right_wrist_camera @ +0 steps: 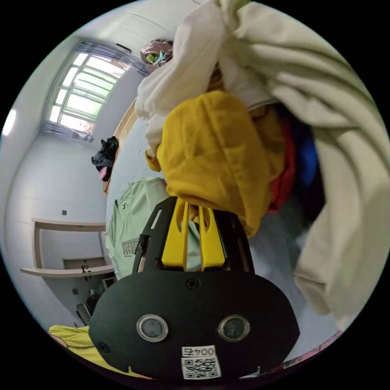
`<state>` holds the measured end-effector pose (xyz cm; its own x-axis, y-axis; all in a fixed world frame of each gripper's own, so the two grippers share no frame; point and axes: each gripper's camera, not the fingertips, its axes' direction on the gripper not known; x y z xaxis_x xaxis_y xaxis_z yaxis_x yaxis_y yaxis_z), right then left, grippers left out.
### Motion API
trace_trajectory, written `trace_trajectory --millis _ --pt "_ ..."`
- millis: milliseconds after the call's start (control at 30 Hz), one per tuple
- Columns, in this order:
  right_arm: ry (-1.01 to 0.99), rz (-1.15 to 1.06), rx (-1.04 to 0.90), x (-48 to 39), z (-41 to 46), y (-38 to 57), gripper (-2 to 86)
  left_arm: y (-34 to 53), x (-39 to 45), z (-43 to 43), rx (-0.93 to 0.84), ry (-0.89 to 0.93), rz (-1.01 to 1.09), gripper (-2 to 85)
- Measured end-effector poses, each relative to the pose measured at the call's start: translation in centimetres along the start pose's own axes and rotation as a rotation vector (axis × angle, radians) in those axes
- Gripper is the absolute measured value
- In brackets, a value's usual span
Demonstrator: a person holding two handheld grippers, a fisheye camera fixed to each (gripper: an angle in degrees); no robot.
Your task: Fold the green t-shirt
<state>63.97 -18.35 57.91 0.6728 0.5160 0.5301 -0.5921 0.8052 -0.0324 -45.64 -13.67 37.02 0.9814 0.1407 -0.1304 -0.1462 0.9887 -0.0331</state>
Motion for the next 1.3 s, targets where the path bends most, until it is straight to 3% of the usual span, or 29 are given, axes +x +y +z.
trace_trajectory --millis 233,400,567,633,800,1300 --pt "0.069 -0.341 -0.084 -5.2 0.1 3.1 6.8 0.0 0.8 0.1 0.001 0.020 -0.017 0.2" --pt "0.135 -0.372 -0.075 -7.4 0.4 4.4 8.7 -0.1 1.7 0.1 -0.004 0.002 0.002 0.2" --pt "0.185 -0.220 0.116 -6.4 -3.2 9.7 8.6 0.0 2.1 0.1 -0.003 0.022 -0.012 0.2" --pt "0.099 -0.013 0.199 -2.1 -4.9 11.9 8.8 0.0 2.3 0.1 -0.006 0.024 -0.005 0.2" --pt "0.037 0.177 0.238 2.7 -6.2 13.2 10.7 -0.1 2.8 0.0 -0.010 0.018 0.021 0.2" --pt "-0.092 0.198 0.175 -0.5 -5.0 14.5 8.6 -0.2 2.9 -0.4 -0.029 0.050 0.016 0.2"
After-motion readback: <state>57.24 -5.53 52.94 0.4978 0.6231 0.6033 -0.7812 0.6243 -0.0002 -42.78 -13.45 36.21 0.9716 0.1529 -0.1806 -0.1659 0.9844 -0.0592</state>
